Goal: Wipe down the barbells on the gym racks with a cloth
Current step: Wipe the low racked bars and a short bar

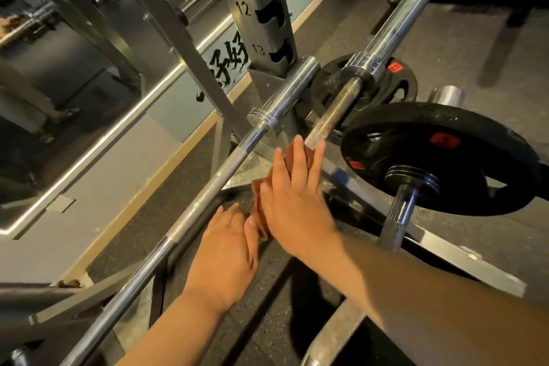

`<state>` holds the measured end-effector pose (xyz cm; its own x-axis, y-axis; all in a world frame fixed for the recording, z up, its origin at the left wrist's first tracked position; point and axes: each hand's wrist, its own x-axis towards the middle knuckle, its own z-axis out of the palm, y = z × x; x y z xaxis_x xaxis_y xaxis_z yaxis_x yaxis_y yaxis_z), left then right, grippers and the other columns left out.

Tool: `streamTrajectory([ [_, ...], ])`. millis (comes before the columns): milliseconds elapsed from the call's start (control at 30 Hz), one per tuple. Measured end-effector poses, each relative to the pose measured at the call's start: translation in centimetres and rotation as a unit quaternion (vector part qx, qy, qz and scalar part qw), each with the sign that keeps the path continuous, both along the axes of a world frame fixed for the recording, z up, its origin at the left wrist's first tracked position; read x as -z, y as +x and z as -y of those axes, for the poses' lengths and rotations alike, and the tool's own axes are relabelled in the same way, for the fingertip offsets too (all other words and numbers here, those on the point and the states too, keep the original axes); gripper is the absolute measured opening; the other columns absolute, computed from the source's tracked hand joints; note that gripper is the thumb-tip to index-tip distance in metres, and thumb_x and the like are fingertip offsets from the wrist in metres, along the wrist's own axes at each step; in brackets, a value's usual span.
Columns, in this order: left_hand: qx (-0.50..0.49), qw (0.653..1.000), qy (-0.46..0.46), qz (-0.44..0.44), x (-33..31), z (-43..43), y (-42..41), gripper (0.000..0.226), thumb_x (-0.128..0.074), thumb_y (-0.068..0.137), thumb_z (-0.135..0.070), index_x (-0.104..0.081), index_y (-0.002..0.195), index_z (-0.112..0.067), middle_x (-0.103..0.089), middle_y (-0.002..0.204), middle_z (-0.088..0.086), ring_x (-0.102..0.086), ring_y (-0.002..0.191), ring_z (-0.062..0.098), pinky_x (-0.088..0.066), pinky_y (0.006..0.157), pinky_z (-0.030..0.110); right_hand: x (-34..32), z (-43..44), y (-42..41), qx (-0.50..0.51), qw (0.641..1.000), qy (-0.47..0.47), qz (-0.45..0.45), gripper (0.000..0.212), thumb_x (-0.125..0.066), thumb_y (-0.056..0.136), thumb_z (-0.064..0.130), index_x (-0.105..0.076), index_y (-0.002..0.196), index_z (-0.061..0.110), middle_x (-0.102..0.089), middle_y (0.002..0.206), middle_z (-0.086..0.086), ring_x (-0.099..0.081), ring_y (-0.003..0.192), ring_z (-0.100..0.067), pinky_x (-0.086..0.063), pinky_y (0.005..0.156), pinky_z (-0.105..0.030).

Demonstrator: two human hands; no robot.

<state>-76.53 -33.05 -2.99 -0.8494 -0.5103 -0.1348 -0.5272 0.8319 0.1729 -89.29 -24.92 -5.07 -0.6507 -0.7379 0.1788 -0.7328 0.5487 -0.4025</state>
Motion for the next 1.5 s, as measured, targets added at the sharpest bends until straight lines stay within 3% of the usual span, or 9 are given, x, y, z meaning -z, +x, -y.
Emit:
streamTrajectory([
  [233, -0.004, 1.0, -0.004, 0.001, 0.1, 0.1, -0.1, 0.065, -0.012, 0.106, -0.041, -0.066, 0.11, -0.005, -0.067, 0.108, 0.011, -0.056, 0.115, 0.029, -0.041, 0.112, 0.047, -2.4, 1.3, -4.6, -0.015, 0.994, 0.11, -0.023, 0.038, -0.034, 0.102, 0.031, -0.058, 0.126, 0.016, -0.05, 0.137, -0.013, -0.023, 0.146, -0.04, 0.001, 0.121, -0.065],
  [400, -0.02, 1.0, 0.014, 0.003, -0.1, 0.0, -0.2, 0.059, -0.014, 0.107, -0.038, -0.065, 0.106, -0.009, -0.065, 0.103, 0.008, -0.054, 0.109, 0.027, -0.042, 0.109, 0.047, -1.5, 0.2, -4.9, -0.224, 0.965, 0.019, -0.138, 0.019, -0.059, 0.097, 0.04, -0.068, 0.099, 0.023, -0.065, 0.095, 0.0, -0.061, 0.1, -0.023, -0.041, 0.11, -0.052],
  [500, -0.014, 1.0, 0.021, 0.016, -0.7, -0.2, -0.3, 0.06, -0.012, 0.106, -0.041, -0.063, 0.117, -0.011, -0.064, 0.115, 0.006, -0.05, 0.12, 0.023, -0.034, 0.116, 0.042, -2.2, -0.1, -8.4, -0.24, 0.945, 0.118, -0.188, 0.027, -0.065, 0.09, 0.045, -0.062, 0.106, 0.023, -0.061, 0.091, 0.001, -0.06, 0.093, -0.024, -0.047, 0.098, -0.049],
  [667, -0.007, 1.0, 0.014, 0.022, -0.8, -0.2, -0.4, 0.054, -0.018, 0.108, -0.037, -0.061, 0.124, -0.009, -0.062, 0.122, 0.008, -0.048, 0.125, 0.024, -0.028, 0.119, 0.038, -1.7, 1.6, -7.4, -0.01, 0.984, 0.118, -0.137, 0.056, -0.011, 0.095, 0.036, -0.064, 0.105, 0.018, -0.061, 0.108, -0.009, -0.051, 0.118, -0.034, -0.018, 0.12, -0.059],
  [900, 0.003, 0.999, 0.014, -0.039, -0.5, 0.2, 0.5, 0.052, -0.009, 0.104, -0.045, -0.054, 0.092, -0.021, -0.055, 0.09, 0.002, -0.051, 0.088, 0.024, -0.044, 0.096, 0.047, -1.1, 0.4, -2.9, -0.221, 0.964, 0.079, -0.123, 0.056, -0.017, 0.096, 0.046, -0.067, 0.095, 0.02, -0.065, 0.097, -0.004, -0.059, 0.102, -0.029, -0.033, 0.114, -0.051],
  [1100, -0.065, 0.997, 0.025, -0.029, -0.8, -0.6, 9.3, 0.045, -0.02, 0.106, -0.045, -0.058, 0.098, -0.022, -0.06, 0.096, 0.001, -0.056, 0.089, 0.021, -0.047, 0.087, 0.041, -1.6, 1.6, 0.6, -0.032, 0.982, 0.129, -0.137, 0.042, -0.03, 0.104, 0.036, -0.066, 0.104, 0.014, -0.062, 0.109, -0.013, -0.051, 0.115, -0.036, -0.022, 0.118, -0.06],
  [1300, -0.134, 0.988, 0.007, -0.083, 0.1, -2.6, 21.5, 0.022, -0.031, 0.106, -0.032, -0.044, 0.09, -0.025, -0.052, 0.081, -0.002, -0.051, 0.072, 0.022, -0.043, 0.067, 0.043, -0.5, 0.5, 16.3, -0.234, 0.962, 0.083, -0.113, 0.021, -0.051, 0.099, 0.032, -0.065, 0.106, 0.018, -0.061, 0.105, -0.007, -0.052, 0.111, -0.033, -0.024, 0.118, -0.058],
  [1400, -0.172, 0.981, 0.01, -0.091, 0.3, -3.4, 25.2, 0.031, -0.032, 0.108, -0.028, -0.057, 0.12, -0.014, -0.063, 0.101, 0.004, -0.059, 0.089, 0.026, -0.049, 0.08, 0.043, -0.7, 0.0, 16.0, -0.339, 0.933, 0.055, -0.107, 0.024, -0.052, 0.101, 0.035, -0.063, 0.118, 0.022, -0.059, 0.116, -0.002, -0.052, 0.12, -0.028, -0.023, 0.12, -0.051],
  [1500, -0.203, 0.973, 0.02, -0.107, 0.0, -4.2, 27.8, 0.044, -0.032, 0.107, -0.033, -0.055, 0.136, -0.01, -0.064, 0.118, 0.007, -0.06, 0.107, 0.025, -0.049, 0.098, 0.044, -1.5, 0.1, 13.0, -0.26, 0.955, 0.101, -0.104, 0.046, -0.019, 0.103, 0.05, -0.06, 0.115, 0.032, -0.06, 0.117, 0.006, -0.05, 0.121, -0.02, -0.019, 0.121, -0.049],
])
